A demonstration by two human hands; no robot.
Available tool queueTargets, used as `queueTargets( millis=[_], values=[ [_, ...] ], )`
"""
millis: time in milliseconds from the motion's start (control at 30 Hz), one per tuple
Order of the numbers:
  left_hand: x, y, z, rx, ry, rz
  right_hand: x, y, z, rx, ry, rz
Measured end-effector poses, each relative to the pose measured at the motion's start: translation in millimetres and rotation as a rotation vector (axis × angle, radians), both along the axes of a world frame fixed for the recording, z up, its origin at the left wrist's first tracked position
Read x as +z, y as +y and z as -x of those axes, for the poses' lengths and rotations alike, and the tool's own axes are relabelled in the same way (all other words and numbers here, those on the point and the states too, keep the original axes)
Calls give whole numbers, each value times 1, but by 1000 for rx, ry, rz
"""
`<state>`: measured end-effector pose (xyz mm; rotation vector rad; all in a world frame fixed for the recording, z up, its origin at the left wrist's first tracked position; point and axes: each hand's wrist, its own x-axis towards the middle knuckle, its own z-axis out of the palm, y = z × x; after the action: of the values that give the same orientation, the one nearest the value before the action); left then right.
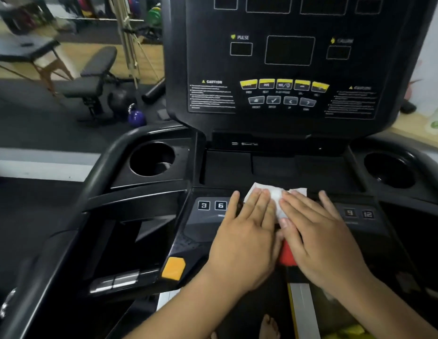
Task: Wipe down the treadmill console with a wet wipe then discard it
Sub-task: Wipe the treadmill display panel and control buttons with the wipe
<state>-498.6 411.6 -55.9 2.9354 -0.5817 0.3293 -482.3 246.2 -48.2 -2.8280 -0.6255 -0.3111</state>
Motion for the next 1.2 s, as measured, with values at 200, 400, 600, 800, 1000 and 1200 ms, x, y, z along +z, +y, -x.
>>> queueTargets(
  millis=[200,400,600,800,1000,1200],
  values=[
    [1,57,11,46,27,101,5,54,0,67,48,-1],
    [3,102,10,70,101,294,9,101,0,109,90,1],
    [-11,111,43,62,77,293,5,114,34,69,105,38],
    [-10,111,38,37,107,294,0,116,50,14,117,39],
    [-5,115,22,7,147,217,3,123,35,-14,151,58],
    [-12,114,86,44,104,105,-13,108,84,59,143,78]
  ],
)
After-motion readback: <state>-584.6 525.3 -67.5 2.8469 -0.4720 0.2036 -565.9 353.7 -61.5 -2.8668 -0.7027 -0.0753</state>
